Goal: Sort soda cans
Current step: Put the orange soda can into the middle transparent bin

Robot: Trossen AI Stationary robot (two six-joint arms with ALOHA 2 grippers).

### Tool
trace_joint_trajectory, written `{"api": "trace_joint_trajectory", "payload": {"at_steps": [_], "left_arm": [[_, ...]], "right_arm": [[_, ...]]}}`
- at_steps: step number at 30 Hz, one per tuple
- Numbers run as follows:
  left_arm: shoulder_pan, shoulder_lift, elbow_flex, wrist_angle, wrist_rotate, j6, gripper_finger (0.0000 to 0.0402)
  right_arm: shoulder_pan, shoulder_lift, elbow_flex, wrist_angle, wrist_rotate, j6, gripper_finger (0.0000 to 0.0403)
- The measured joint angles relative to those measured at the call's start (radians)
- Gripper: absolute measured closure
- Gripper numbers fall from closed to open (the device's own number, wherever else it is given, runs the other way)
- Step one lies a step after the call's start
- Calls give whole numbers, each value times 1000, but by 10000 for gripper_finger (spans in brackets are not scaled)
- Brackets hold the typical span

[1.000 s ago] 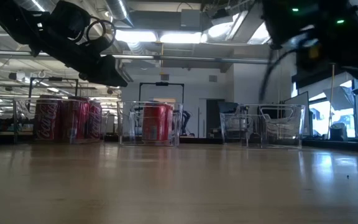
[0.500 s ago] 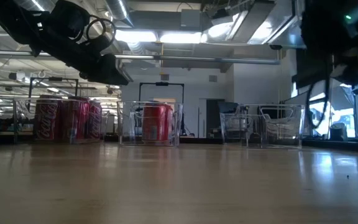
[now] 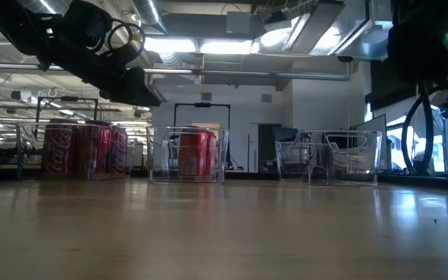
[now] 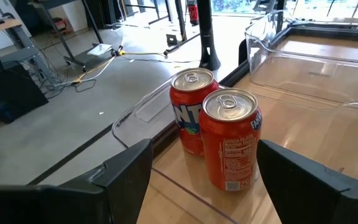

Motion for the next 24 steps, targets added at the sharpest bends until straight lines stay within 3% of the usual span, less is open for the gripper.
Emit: {"api": "trace_joint_trajectory", "payload": {"at_steps": [3,13,19,24], "left_arm": [[0,0,0,0,0,0,123],[0,0,0,0,6,0,123],[0,0,0,-1,149,8,123],[0,0,0,1,161,10,123]], "right_arm": [[-2,0,0,-2,0,-1,120],[-3,0,2,1,6,5,121],[-3,1,49,9,47,17,121],[-4,1,114,22,76,54,121]]}}
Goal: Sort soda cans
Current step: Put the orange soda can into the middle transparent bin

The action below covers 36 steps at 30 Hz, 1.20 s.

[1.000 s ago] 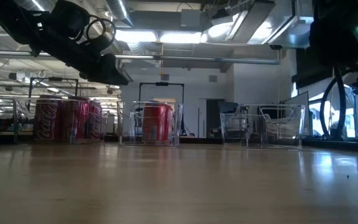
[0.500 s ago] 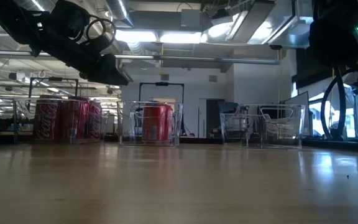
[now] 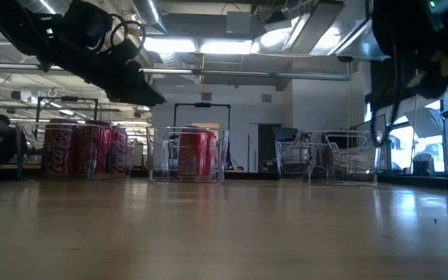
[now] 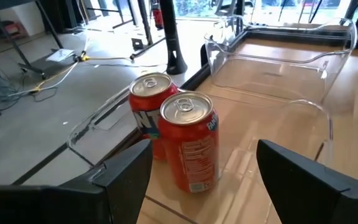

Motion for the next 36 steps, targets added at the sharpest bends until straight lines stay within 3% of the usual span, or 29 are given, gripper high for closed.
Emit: {"api": "trace_joint_trajectory", "payload": {"at_steps": [13,24,31,36], "left_arm": [[-9,0,0,0,1,-17,123],[-126,19,0,28,131,-52,123],[-251,130,0,112,161,-119,123],[-350,261,-1,264,161,-173,123]], "right_arm": [[-55,0,101,124,75,23,121],[-131,0,233,315,182,-30,121],[-176,48,270,507,229,-165,120],[-198,82,275,607,241,-247,117]]}}
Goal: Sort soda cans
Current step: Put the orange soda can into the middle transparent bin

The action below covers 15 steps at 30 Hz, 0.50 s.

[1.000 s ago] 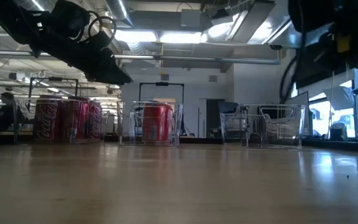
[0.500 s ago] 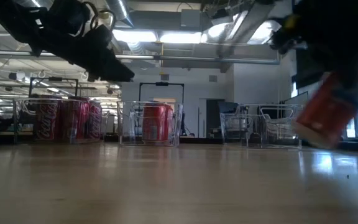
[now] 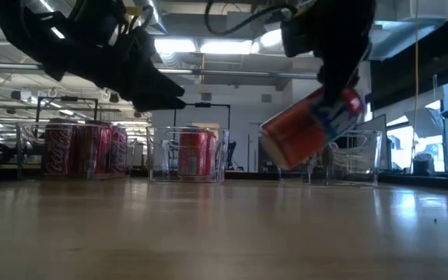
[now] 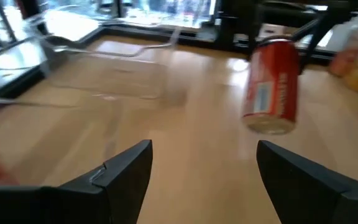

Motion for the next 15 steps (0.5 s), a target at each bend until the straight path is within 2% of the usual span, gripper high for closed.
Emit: {"api": "trace_joint_trajectory", "payload": {"at_steps": [7,15], "left_arm": [[-88,208,5,273,0,-31,123],[-118,410,104,321,-11,-40,123]], "right_arm": [[-6,3,0,106,61,-50,118],[-6,3,0,139,71,-71,117]]}}
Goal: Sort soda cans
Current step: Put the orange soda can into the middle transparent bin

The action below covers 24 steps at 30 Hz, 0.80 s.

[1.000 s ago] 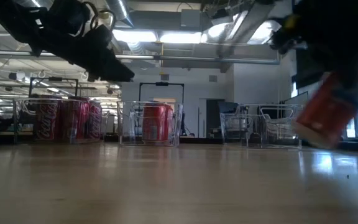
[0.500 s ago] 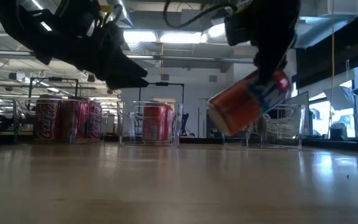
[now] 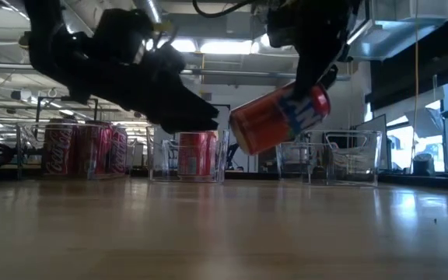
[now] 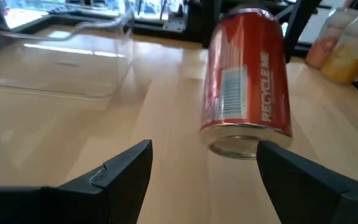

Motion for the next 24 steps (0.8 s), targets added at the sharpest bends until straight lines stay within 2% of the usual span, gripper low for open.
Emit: {"api": "trace_joint_trajectory", "payload": {"at_steps": [7,19,24], "left_arm": [[-32,103,96,66,0,13,123],[-30,289,176,71,-22,26,123],[-30,350,226,58,-23,39,123]], "right_arm": [[2,0,0,-9,2,-2,116],[2,0,-2,-6,43,-3,116],[2,37,-2,-1,60,-17,116]]}}
